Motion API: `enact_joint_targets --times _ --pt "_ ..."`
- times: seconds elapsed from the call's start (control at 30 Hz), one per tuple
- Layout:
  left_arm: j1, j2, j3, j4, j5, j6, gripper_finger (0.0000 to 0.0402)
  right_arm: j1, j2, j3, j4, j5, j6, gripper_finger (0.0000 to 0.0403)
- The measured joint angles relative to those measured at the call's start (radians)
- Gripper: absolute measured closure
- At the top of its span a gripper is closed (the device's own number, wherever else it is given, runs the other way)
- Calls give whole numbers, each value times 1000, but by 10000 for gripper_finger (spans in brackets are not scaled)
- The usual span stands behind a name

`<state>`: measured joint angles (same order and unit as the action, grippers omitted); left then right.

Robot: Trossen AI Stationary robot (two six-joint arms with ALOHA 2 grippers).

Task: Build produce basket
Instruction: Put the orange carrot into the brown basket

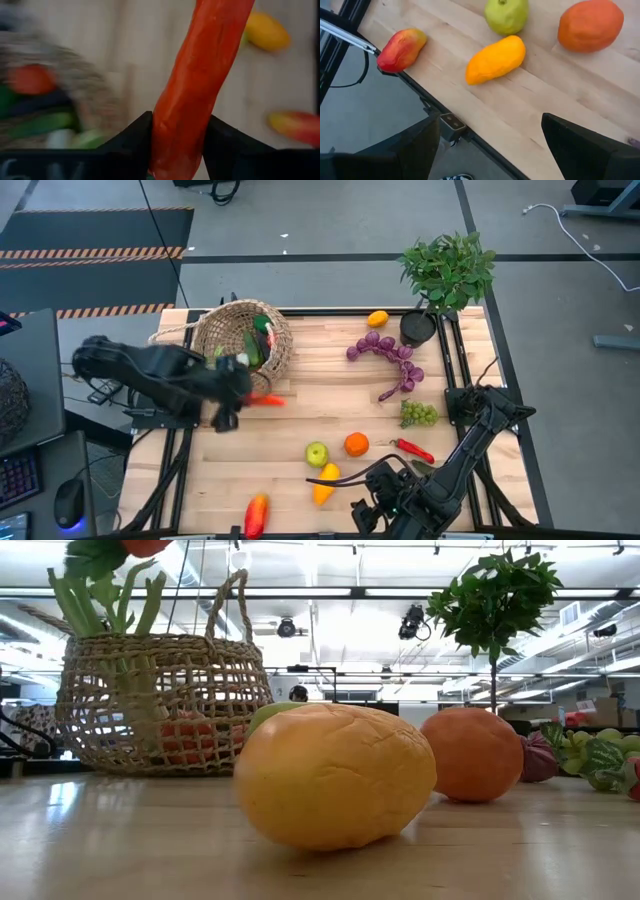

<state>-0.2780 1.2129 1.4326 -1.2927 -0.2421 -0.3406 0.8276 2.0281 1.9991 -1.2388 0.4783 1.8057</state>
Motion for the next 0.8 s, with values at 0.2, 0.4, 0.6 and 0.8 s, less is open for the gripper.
enact_joint_targets --times 0.2,0.4,0.6,0.8 --pt "73 -125 0 -18 -194 -72 252 -18 0 0 -2 0 -29 55" --pt "207 -165 1 -22 -327 -94 252 -55 0 0 -62 0 -32 55" --pt "398 -154 1 -36 -350 -89 239 -127 0 0 -87 0 -95 55" --pt "562 -129 0 -106 -178 -61 190 -200 0 0 -82 -33 -163 55"
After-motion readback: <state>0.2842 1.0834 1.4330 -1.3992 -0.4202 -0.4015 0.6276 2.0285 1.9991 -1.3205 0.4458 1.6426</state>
